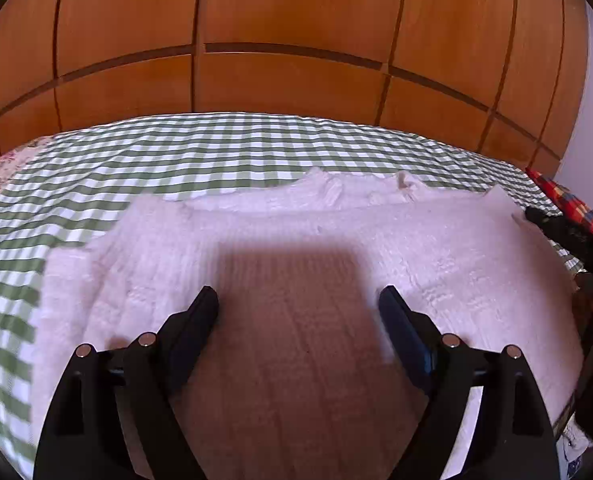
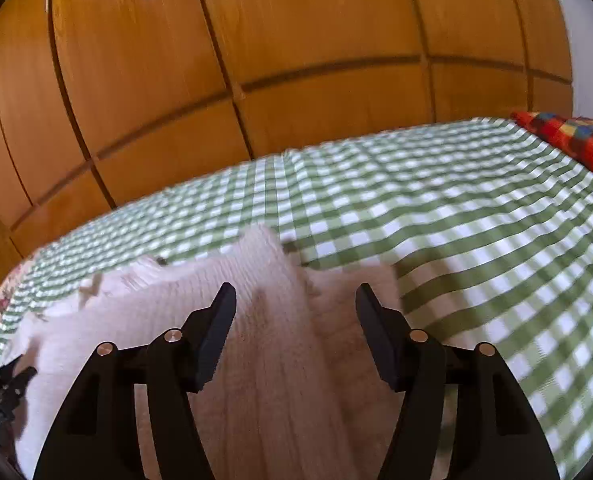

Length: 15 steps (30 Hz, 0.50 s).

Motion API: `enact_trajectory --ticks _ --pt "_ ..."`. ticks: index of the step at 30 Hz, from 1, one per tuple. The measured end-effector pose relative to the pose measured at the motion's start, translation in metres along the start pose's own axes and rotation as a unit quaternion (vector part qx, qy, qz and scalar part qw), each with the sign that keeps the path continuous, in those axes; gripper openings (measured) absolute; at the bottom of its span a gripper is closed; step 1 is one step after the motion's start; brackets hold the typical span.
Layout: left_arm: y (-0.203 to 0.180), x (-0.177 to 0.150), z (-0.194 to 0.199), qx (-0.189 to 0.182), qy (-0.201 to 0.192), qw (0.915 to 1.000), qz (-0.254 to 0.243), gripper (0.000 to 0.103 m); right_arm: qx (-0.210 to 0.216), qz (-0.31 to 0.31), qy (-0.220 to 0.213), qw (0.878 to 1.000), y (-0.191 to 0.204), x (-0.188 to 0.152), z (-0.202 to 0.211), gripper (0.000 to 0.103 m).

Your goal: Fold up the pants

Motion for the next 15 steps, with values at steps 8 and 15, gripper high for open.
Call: enact_trajectory --ticks 8,15 --pt "-0.017 0.012 0.016 -0.032 -0.002 0.9994 0.009 0.082 0.058 0.09 0.017 0.994 0.075 -0.007 0.037 0.036" --pt "-0.013 0.012 -0.026 0.033 0.036 0.9977 -0.047 0.091 0.096 0.189 0.134 0.968 0.13 -0.048 -0.012 0.024"
Point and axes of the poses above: each gripper's, at about its wrist camera, not at the fingertips, and z roughly against the way its jaws point, y to its left, x to its top, the point moved 10 cm from there along -z, roughly the way its jaws point, and after that the axes turned 2 degrees about -y, right-handed, at the moved point
